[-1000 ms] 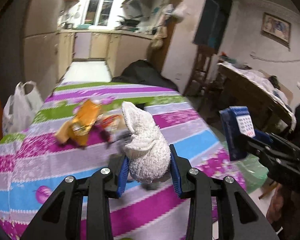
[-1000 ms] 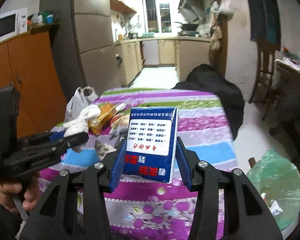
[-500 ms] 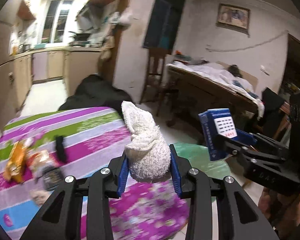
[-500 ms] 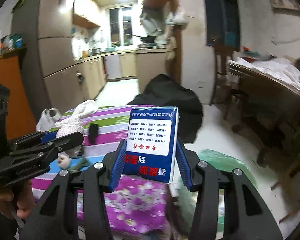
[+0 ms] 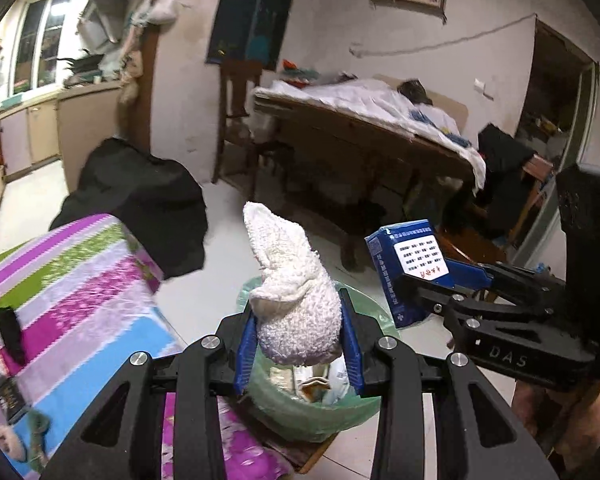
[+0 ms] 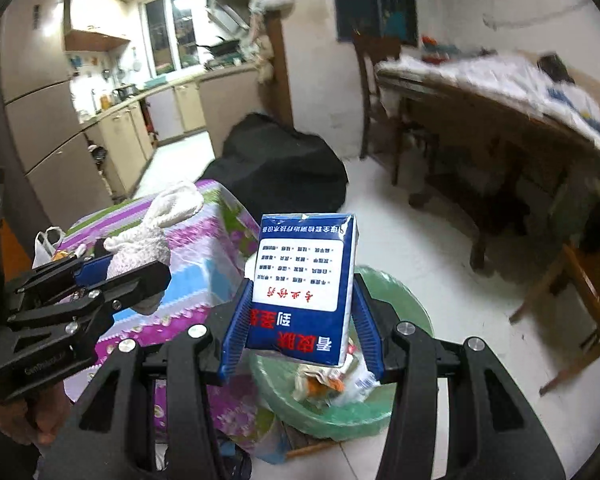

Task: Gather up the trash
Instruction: 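Carry the white cloth and blue box over the green bin with both tools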

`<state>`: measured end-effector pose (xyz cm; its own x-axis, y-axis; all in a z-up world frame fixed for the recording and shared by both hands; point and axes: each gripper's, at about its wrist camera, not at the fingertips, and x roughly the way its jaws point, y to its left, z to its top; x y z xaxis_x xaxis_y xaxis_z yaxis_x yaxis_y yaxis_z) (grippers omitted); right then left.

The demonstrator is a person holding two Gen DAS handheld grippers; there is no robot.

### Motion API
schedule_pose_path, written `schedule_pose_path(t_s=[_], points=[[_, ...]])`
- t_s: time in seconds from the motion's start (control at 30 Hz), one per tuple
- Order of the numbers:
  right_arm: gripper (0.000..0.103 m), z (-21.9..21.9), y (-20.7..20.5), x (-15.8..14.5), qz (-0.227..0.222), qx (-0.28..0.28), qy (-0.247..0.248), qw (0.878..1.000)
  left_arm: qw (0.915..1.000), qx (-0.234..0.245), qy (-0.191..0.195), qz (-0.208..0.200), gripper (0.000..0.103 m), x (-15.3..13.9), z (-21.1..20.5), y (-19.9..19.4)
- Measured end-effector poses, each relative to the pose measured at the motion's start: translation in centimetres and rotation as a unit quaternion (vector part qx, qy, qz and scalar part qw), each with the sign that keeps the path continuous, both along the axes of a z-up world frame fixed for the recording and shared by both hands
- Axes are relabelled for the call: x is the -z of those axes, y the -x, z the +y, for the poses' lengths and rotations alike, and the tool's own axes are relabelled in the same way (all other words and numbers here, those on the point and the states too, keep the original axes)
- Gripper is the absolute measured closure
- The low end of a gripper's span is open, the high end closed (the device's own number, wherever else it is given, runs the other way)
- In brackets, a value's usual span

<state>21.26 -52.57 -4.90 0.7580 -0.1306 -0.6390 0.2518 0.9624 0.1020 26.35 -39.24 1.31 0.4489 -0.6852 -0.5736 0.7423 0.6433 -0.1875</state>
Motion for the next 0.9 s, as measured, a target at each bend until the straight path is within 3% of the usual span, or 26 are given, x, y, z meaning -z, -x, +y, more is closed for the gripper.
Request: schedule_pose_path(t_s=[0.33,0.57,0.9], points=[[0.056,-4.4,-0.7,2.5,0.054,0.020,-0.051,0.997,0.9979,0.016,-0.041,0.048,0.065,5.4,-5.9,-3.9],[0.056,-5.8,-1.5,3.7,0.070,0.020,-0.065,0.995,0.9962,0.019,-0.058,0.062,0.065,8.3,-6.2,-4.9],[0.056,-6.4,-2.0,3.8,0.074,0.020,-0.064,0.995,0.9963,0.024,-0.056,0.060,0.065,8.4,-6.3,-4.9]])
